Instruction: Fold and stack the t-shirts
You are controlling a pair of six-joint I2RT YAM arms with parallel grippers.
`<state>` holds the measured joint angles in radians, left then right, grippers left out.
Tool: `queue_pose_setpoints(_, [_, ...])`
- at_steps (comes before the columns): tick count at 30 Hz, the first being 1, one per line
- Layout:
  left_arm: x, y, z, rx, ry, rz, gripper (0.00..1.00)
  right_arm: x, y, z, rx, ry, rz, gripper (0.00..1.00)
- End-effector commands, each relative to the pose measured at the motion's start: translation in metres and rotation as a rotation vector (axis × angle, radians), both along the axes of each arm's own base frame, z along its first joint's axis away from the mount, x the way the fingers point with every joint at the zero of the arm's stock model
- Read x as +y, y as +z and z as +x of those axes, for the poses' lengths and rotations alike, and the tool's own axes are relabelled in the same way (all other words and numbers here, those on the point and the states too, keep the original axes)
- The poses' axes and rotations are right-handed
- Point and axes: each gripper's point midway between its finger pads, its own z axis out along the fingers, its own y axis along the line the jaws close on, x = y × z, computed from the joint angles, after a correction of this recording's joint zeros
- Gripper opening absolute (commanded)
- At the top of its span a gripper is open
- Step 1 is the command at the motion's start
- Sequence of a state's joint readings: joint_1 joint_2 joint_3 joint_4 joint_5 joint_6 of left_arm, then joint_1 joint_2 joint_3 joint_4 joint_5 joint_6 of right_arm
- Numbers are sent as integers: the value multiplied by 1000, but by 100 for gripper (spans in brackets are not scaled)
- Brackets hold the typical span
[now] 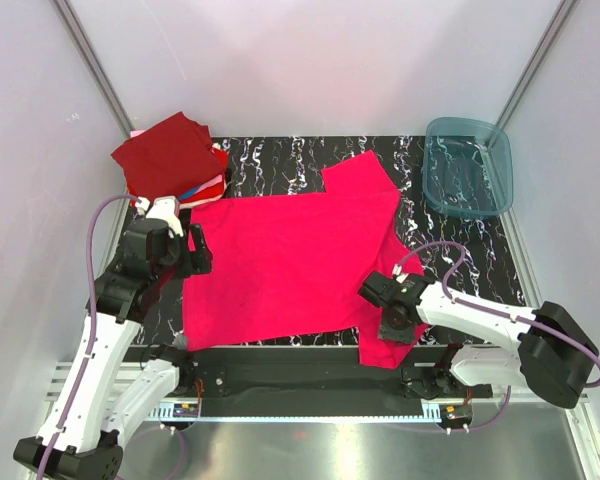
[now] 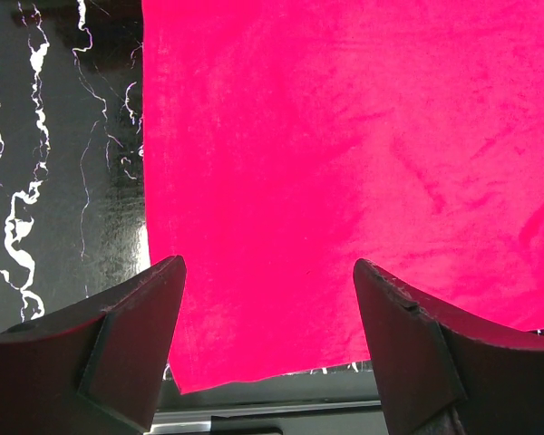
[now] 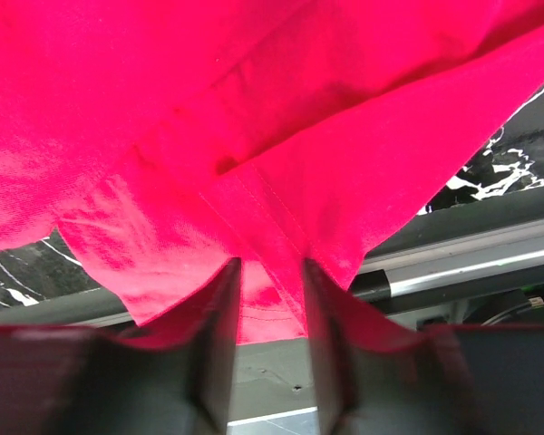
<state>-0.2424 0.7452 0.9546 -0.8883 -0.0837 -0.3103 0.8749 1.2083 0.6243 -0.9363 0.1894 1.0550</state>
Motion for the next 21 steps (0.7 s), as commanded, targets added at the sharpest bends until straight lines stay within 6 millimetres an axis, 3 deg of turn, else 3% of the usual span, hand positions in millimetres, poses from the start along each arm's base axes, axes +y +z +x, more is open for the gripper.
queue_pose_setpoints(1, [-5, 10, 6, -54, -26, -12, 80, 9, 7, 5, -10, 49, 14, 43])
queue_pose_setpoints(7, [-4, 9, 6, -51, -21, -11, 80, 10, 3, 6, 17, 81, -8, 45])
queue_pose_setpoints(12, [-4, 10, 6, -55, -19, -12, 80, 11, 1, 6, 31, 93, -22, 23])
queue_pose_setpoints(17, [-4, 11, 6, -60, -19, -13, 80, 11, 1, 6, 20, 95, -8, 14])
queue_pose_setpoints(19, [-4, 11, 6, -60, -19, -13, 80, 11, 0, 6, 21, 98, -9, 1])
queue_pose_setpoints(21, [-4, 10, 6, -58, -21, -12, 80, 11, 1, 6, 14, 101, -4, 0])
